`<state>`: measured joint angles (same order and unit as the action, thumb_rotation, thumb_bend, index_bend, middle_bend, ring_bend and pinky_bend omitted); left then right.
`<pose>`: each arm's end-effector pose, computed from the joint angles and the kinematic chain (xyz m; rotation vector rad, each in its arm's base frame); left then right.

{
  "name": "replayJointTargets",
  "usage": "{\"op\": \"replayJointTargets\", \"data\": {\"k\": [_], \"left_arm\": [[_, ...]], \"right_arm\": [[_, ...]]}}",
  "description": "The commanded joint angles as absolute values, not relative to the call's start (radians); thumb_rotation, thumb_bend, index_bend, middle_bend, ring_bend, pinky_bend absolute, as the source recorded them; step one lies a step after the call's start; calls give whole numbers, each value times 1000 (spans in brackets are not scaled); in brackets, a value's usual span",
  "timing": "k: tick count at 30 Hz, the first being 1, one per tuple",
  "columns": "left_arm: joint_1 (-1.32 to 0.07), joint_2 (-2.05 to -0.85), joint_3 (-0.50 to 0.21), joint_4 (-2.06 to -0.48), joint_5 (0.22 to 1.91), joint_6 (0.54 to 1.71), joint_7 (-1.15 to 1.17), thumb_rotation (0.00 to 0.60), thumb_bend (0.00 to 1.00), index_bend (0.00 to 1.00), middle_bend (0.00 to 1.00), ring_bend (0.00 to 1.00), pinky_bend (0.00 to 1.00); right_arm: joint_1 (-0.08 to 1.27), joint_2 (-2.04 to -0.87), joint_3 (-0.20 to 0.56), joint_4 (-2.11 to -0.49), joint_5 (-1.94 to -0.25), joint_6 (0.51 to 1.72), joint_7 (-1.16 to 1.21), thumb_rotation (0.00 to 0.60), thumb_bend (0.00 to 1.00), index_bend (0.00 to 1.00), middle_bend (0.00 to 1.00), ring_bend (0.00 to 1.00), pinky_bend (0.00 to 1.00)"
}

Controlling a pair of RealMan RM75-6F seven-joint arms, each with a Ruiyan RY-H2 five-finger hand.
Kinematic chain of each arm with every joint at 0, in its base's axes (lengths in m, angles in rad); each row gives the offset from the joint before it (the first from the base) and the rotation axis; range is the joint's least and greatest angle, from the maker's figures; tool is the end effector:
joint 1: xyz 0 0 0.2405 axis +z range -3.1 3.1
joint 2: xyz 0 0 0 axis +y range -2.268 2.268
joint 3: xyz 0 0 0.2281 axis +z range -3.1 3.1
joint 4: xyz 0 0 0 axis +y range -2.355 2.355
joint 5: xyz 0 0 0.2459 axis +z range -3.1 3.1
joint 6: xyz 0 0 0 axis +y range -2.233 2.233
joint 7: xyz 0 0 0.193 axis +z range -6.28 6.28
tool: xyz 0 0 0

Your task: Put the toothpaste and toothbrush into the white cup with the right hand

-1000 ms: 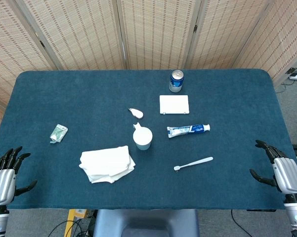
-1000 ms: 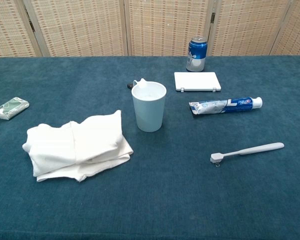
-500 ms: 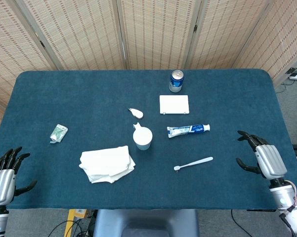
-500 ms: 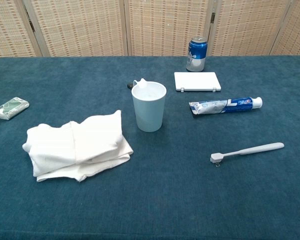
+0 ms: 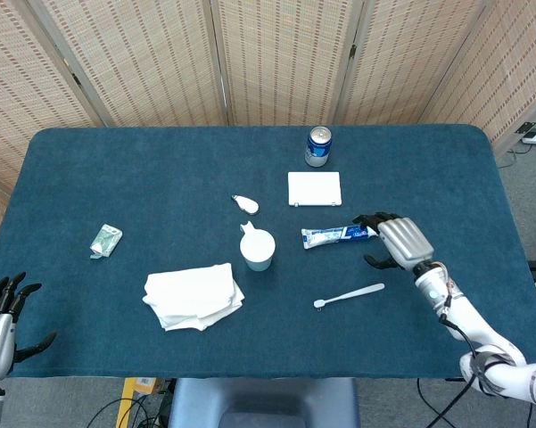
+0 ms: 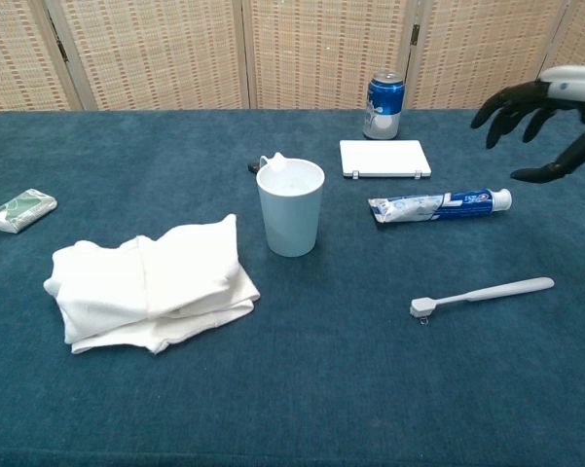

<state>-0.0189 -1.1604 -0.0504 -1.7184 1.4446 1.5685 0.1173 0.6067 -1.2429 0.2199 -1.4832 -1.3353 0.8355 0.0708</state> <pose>-0.2887 0.2092 0.1091 -1.2512 -0.9332 -0.8909 -0.1930 -0.3978 0.0212 1.7938 -1.0646 0.9290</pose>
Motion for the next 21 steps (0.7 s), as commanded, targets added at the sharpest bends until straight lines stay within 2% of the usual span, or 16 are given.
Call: {"op": "replayJointTargets", "data": {"k": [1, 9, 15, 21], "left_arm": [[-13, -1157, -51, -1719, 1441, 1575, 112, 600, 205, 240, 103, 36, 144], [2, -1152, -49, -1712, 1427, 1577, 98, 600, 205, 240, 103, 36, 144], [7, -1149, -50, -1708, 1425, 1578, 92, 600, 205, 240, 103, 36, 144], [7, -1152, -52, -1704, 1425, 1573, 90, 600, 205, 240, 103, 36, 144]], "right_arm": [[686, -1324, 238, -1391, -1259, 748, -16, 600, 205, 254, 334, 224, 296], [801, -1473, 232, -1213, -1134, 649, -137, 600, 224, 255, 334, 224, 296], [845, -1539, 216, -1138, -1102, 624, -182, 600, 291, 254, 334, 224, 296], [866, -1581, 195, -1083, -1067, 610, -223, 600, 299, 254, 335, 224, 296]]}}
